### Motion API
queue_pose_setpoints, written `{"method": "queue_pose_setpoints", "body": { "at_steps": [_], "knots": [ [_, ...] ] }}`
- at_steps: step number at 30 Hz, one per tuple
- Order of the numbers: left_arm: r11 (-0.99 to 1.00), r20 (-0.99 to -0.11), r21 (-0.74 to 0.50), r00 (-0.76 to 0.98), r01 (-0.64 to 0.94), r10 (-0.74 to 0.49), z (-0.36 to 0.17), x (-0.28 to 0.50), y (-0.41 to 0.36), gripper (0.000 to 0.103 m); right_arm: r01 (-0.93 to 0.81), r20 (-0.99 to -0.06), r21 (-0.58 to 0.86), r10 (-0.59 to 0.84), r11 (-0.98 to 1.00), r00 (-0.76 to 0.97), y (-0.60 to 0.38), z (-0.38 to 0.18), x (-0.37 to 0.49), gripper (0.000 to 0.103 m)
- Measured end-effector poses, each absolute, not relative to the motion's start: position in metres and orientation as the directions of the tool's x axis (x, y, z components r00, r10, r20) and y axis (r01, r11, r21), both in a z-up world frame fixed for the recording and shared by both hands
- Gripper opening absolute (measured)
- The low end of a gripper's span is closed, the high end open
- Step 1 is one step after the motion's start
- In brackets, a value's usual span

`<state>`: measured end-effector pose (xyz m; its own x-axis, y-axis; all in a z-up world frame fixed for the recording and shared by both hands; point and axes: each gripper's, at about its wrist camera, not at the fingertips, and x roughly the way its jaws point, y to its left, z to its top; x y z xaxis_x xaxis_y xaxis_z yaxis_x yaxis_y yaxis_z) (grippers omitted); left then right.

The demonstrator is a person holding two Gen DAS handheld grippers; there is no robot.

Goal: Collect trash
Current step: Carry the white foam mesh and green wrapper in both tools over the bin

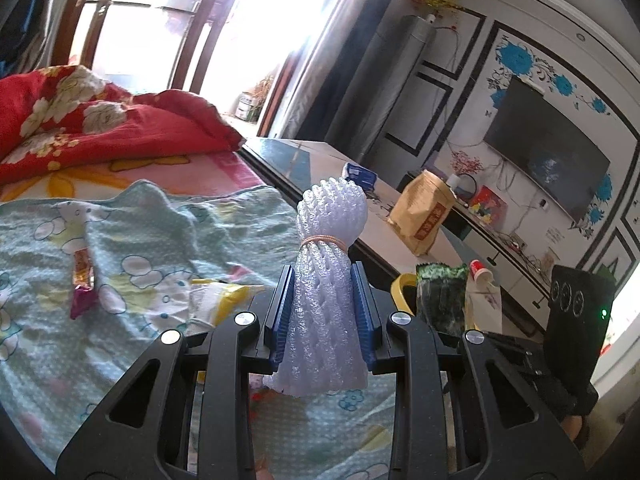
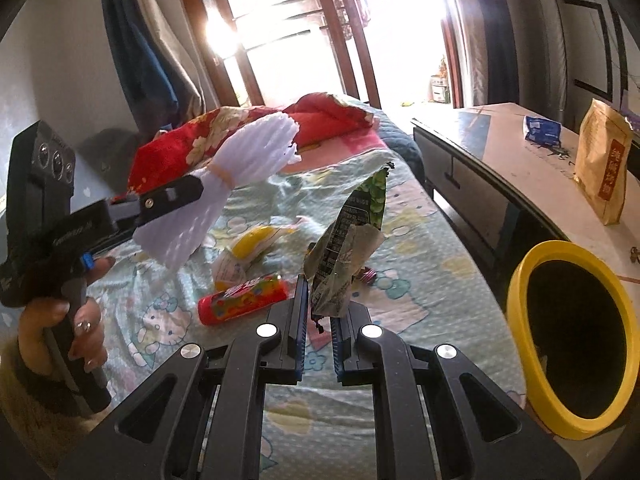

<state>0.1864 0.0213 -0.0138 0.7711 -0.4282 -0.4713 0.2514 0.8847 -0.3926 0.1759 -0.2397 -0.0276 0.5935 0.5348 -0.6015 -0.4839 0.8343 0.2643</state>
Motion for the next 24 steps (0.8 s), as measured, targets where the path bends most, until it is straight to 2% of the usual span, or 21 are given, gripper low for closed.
{"method": "queue_pose_setpoints", "body": {
  "at_steps": [24],
  "knots": [
    [0.852, -0.491, -0.350, 0.698, 0.390, -0.521, -0.017, 0.183, -0.052, 0.022, -0.326, -0.561, 0.289, 0.435, 0.900, 0.704, -0.322, -0.014, 0.187, 0.011]
  ]
}}
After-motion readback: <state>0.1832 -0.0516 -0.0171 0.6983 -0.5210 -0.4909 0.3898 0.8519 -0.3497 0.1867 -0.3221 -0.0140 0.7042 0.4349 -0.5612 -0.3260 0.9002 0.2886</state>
